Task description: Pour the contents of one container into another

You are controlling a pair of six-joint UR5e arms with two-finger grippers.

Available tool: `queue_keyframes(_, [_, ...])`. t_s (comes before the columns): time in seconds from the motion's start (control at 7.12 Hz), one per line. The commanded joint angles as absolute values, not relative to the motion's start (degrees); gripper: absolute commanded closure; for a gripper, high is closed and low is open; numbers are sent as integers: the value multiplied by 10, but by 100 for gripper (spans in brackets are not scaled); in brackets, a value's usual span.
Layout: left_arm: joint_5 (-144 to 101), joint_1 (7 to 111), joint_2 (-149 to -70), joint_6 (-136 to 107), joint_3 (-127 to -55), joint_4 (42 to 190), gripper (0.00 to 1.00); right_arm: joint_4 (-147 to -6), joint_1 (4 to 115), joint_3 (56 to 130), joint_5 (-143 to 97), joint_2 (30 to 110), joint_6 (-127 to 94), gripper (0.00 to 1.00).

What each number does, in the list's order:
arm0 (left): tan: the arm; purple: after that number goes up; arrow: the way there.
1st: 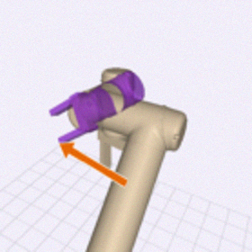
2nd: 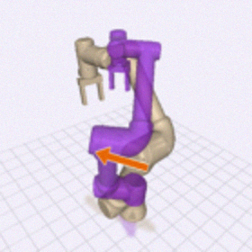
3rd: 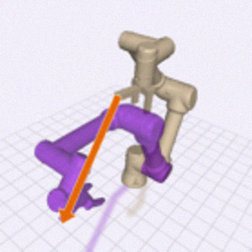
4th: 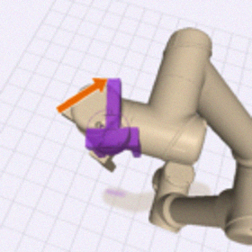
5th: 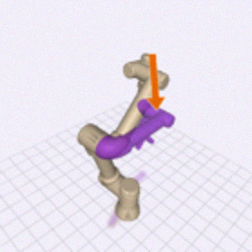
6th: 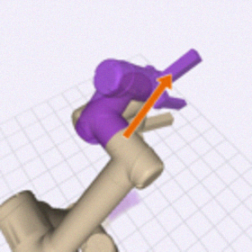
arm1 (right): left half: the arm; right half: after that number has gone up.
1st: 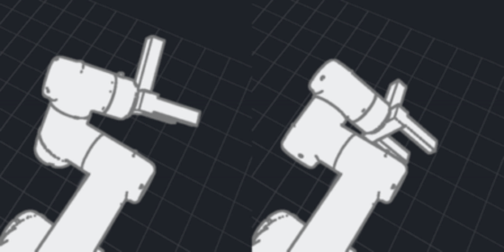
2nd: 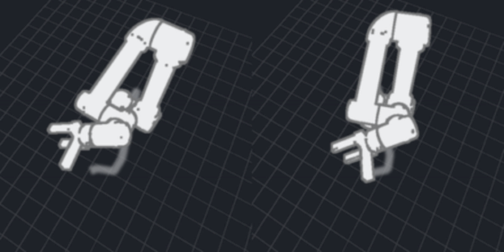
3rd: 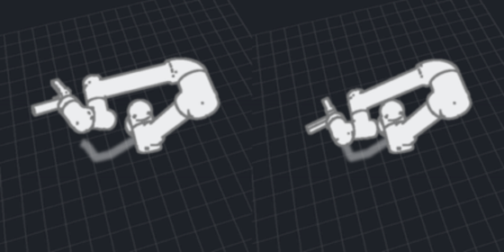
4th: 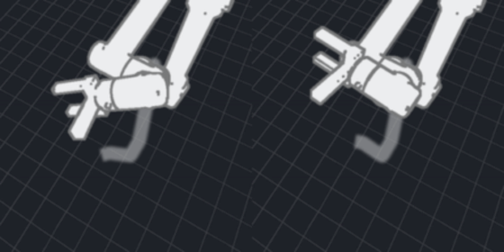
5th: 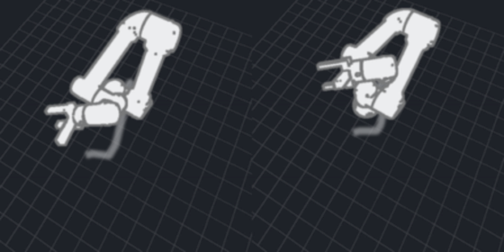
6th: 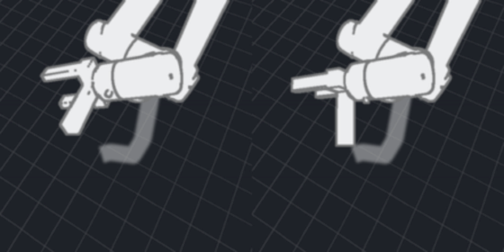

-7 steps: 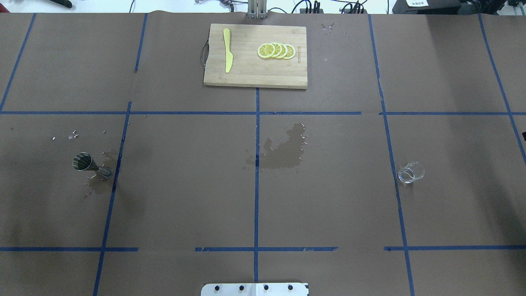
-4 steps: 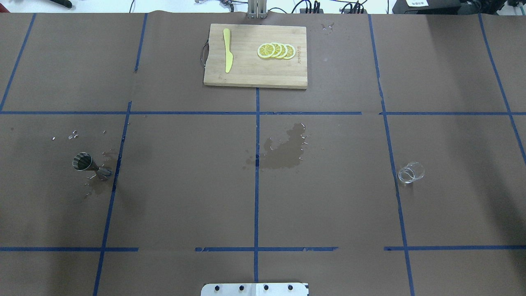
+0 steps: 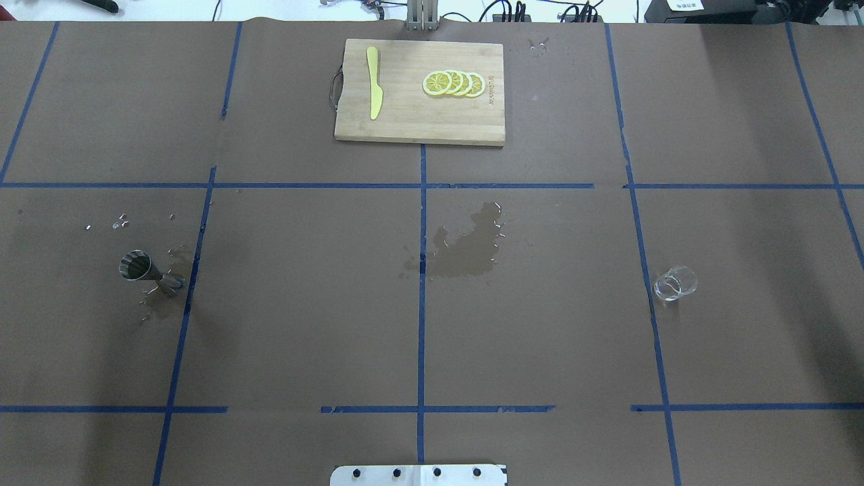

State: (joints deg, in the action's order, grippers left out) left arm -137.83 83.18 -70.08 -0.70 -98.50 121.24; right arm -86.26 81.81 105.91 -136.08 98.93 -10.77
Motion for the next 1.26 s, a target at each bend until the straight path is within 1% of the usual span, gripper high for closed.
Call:
queue_keyframes(0.0, [-1382, 833, -696, -12, -985, 1216, 0, -861, 818, 1040, -1345, 991, -108, 0])
queue_keyframes(0.28, [-1368, 833, -687, -8, -972, 1251, 0, -858, 818, 1035, -1347, 993, -109, 0])
queue_keyframes(0.42, [-1368, 831, -691, -7, -950, 1251, 0, -860, 818, 1028, -1350, 994, -109, 0])
queue_keyframes(0.56, [-1369, 824, -703, -7, -955, 1233, 0, -857, 820, 994, -1357, 994, -105, 0])
queue_keyframes(0.7, [-1369, 824, -741, -7, -973, 1125, 0, -856, 830, 998, -1380, 993, -103, 0])
queue_keyframes(0.84, [-1366, 827, -777, -5, -1011, 1031, 0, -856, 831, 999, -1376, 992, -104, 0])
queue_keyframes(1.12, [-1359, 828, -780, -4, -1016, 1029, 0, -855, 831, 991, -1375, 991, -96, 0])
